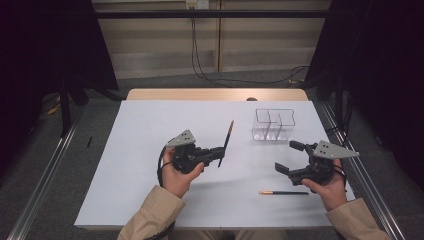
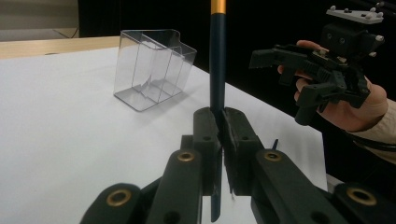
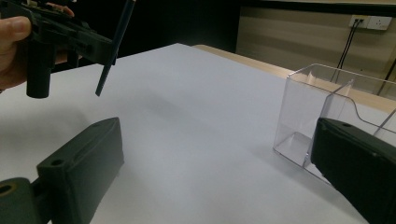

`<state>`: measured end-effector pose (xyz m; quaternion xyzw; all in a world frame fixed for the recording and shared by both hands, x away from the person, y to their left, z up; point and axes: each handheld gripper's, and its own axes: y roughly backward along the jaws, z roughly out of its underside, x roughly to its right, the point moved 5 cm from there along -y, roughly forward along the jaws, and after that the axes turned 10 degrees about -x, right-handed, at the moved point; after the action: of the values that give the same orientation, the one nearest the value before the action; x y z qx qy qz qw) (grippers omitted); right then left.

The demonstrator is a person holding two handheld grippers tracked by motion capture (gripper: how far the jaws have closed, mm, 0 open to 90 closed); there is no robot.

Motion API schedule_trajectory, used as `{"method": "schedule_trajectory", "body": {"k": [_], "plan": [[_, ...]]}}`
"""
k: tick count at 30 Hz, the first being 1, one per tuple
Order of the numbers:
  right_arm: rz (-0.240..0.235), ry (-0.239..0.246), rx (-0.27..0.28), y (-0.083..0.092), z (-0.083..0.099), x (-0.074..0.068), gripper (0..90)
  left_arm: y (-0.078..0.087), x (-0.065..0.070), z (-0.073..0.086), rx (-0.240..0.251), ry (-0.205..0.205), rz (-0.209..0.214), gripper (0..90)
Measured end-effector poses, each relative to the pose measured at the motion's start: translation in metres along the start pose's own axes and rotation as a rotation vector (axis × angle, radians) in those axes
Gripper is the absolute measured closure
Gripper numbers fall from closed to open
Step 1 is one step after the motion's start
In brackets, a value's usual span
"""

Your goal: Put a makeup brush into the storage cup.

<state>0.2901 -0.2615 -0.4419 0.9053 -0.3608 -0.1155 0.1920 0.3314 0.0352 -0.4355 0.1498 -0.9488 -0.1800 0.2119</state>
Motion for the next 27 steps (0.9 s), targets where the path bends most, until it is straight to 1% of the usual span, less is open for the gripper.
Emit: {"method": "schedule_trajectory", "body": {"k": [4,6,10,16,19,27], "plan": [[-0.003,-0.004,-0.001,-0.004,-0.002,-0.001,1.8,-0.001,0.000,0.001,-0.004,0.000,0.003,84.5],[0.002,-0.006,-0.001,-0.005,-0.003,-0.002,1.9,-0.002,0.001,0.001,-0.003,-0.002,0.006,84.6],[-0.006,-0.008,0.004,-0.010,-0.007,-0.004,2.1,-0.004,0.002,0.002,-0.017,-0.020,0.007,84.5],[-0.015,-0.023,0.003,-0.016,-0.011,-0.005,2.5,-0.005,0.001,0.002,-0.009,-0.007,0.017,84.5],[-0.019,-0.032,-0.001,-0.019,-0.013,-0.006,2.6,-0.006,0.002,0.002,-0.016,-0.012,0.020,84.5],[-0.031,-0.037,-0.008,-0.027,-0.019,-0.009,3.0,-0.010,0.005,-0.001,-0.015,-0.030,0.026,84.6]]}}
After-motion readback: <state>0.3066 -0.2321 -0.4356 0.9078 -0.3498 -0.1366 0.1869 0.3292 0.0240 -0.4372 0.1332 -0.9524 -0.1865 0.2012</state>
